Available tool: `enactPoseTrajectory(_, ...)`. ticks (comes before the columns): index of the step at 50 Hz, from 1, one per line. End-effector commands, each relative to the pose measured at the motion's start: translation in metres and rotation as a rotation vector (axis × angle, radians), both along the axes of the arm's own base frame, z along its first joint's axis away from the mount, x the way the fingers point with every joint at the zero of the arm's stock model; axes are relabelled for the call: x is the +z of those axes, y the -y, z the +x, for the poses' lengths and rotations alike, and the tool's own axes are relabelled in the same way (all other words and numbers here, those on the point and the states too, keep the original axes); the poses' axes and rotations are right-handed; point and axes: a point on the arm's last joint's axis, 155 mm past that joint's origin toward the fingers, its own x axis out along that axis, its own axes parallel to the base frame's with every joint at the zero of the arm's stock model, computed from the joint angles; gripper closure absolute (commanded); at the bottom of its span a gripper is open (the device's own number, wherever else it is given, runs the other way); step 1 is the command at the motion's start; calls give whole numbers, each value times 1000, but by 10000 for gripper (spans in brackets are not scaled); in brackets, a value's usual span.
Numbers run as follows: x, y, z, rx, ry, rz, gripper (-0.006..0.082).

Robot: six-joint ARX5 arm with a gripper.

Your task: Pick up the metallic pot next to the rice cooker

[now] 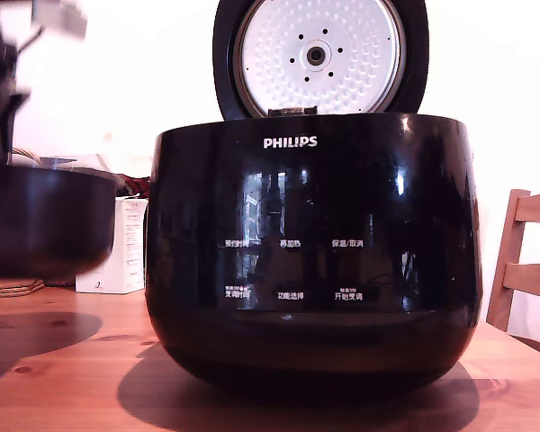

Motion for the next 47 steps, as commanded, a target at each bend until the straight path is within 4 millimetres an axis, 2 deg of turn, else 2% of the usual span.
enactPoseTrajectory(1,27,5,4,8,62,-16,789)
enactPoseTrajectory(11,59,11,-13,37,37,-26,789)
enactPoseTrajectory(18,74,13,-29,71,4,-37,789)
enactPoseTrajectory(24,86,14,-27,108,32,-60,789)
enactPoseTrajectory(47,91,14,-26,122,47,-71,788)
